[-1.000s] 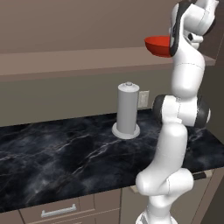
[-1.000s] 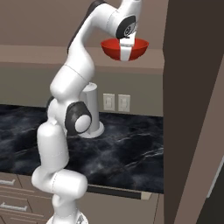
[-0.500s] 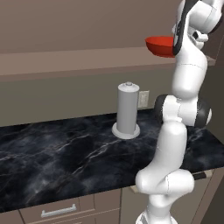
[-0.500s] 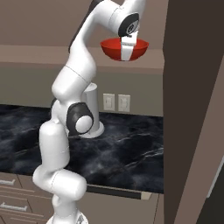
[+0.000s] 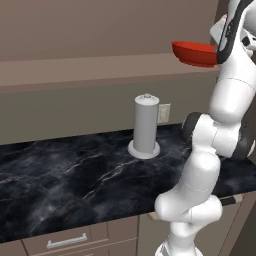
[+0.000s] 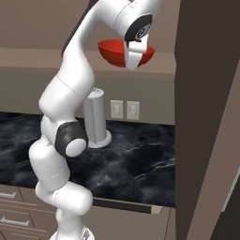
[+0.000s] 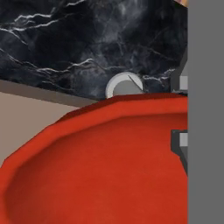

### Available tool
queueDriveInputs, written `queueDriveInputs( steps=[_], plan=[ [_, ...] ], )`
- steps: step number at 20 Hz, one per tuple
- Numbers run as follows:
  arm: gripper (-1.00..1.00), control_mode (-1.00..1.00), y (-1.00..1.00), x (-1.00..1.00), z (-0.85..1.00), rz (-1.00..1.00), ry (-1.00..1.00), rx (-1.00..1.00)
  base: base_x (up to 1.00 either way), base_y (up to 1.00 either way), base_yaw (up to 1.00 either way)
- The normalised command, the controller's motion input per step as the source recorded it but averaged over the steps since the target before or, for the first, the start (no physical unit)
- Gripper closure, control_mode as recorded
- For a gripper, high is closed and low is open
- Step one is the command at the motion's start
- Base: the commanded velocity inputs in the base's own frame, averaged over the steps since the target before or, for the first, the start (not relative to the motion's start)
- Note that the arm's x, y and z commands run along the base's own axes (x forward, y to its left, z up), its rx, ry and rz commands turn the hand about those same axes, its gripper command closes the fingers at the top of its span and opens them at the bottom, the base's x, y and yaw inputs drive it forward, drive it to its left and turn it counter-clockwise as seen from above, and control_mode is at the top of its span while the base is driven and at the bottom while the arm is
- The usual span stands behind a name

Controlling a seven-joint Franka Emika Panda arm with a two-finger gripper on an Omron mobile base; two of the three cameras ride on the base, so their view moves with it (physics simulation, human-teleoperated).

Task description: Pick up the bowls from the cabinet and place each bowl in front of a stool on the dining counter.

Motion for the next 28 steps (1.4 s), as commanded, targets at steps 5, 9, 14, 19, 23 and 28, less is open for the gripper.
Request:
queueDriveInputs(
  steps=[5, 9, 14, 19, 23, 28],
  plan=[
    [1.00, -1.00, 0.47, -1.00, -0.17, 0.00, -0.24, -0.03, 0.00, 0.00, 0.00],
    [1.00, -1.00, 0.47, -1.00, -0.16, 0.00, -0.19, -0.06, 0.00, 0.00, 0.00],
    [1.00, -1.00, 0.40, -0.78, -0.41, -0.04, -0.07, -0.04, 0.00, 0.00, 0.00],
    [1.00, -1.00, 0.19, -0.57, -0.33, -0.10, 0.00, -0.03, 0.00, 0.00, 0.00],
    [1.00, -1.00, 0.15, -0.95, -0.41, -0.03, 0.06, 0.00, 0.00, 0.00, 0.00],
    [1.00, -1.00, 0.22, -0.72, -0.47, 0.00, 0.11, 0.00, 0.00, 0.00, 0.00]
  ],
)
